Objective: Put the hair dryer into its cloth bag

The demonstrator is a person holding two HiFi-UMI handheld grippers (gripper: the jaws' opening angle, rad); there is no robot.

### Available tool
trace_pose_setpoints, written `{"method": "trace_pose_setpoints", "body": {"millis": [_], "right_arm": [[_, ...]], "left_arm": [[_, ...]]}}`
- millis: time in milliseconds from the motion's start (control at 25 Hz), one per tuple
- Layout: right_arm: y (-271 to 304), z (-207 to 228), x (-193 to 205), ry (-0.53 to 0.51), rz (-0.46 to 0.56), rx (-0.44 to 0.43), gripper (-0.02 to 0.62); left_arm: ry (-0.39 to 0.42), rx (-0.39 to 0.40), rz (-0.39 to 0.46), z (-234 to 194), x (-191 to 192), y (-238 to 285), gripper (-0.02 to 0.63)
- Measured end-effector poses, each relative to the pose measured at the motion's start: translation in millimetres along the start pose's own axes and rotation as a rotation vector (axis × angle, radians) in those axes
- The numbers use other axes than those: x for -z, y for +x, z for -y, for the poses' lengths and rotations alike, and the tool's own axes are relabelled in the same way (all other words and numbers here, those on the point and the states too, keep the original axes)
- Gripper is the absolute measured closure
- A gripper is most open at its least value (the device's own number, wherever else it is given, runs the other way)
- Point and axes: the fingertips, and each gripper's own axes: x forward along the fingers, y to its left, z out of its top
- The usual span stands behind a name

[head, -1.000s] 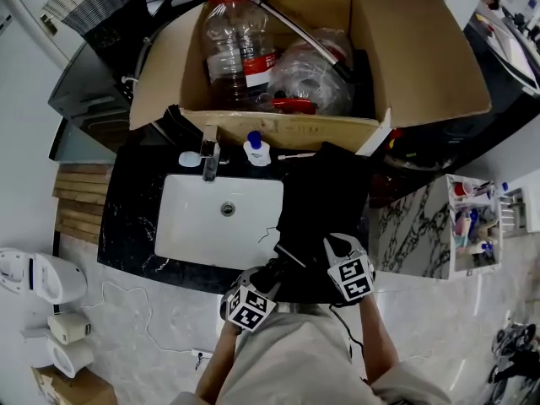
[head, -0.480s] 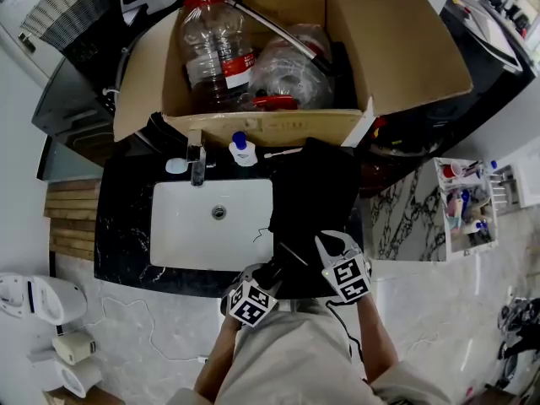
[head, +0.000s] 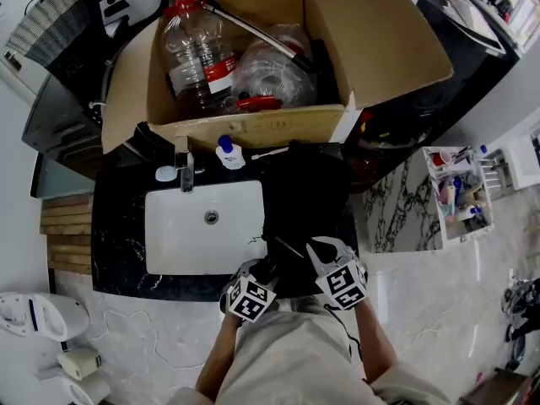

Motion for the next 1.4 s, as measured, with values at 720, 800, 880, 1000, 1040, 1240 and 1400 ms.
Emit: {"method": "trace_pose_setpoints", "body": {"millis": [720, 800, 880, 1000, 1040, 1240, 1400], "right_arm": [[-13.9, -27.9, -16.4, -0.026, 0.034, -0.029, 0.581], [-14.5, -30.4, -18.1, -0.027, 0.037, -0.035, 0.58], [-15.3, -32.0, -19.3, -0.025, 0.041, -0.039, 0.58], [-16.9, -32.2, -22.6, -0.019, 0.054, -0.042, 0.58], [-17.5, -31.8, -23.7, -0.018, 0.06, -0.043, 0.58], [-20.6, -30.0, -24.7, -0.018, 0.068, -0.056, 0.58], [-22.3, -29.4, -23.9, -0.017, 0.078, -0.071, 0.58]], "left_arm": [[-0.033, -0.044, 0.029, -7.8, -29.4, 19.6, 0.42], [-0.042, -0.051, 0.033, -8.9, -34.5, 23.2, 0.42], [-0.05, -0.059, 0.037, -9.6, -39.1, 27.1, 0.42], [-0.055, -0.066, 0.044, -9.4, -45.9, 32.8, 0.419], [-0.056, -0.067, 0.047, -9.0, -48.2, 35.0, 0.42], [-0.057, -0.073, 0.053, -7.8, -57.9, 48.7, 0.42], [-0.059, -0.08, 0.053, -7.9, -65.0, 61.1, 0.419]]}}
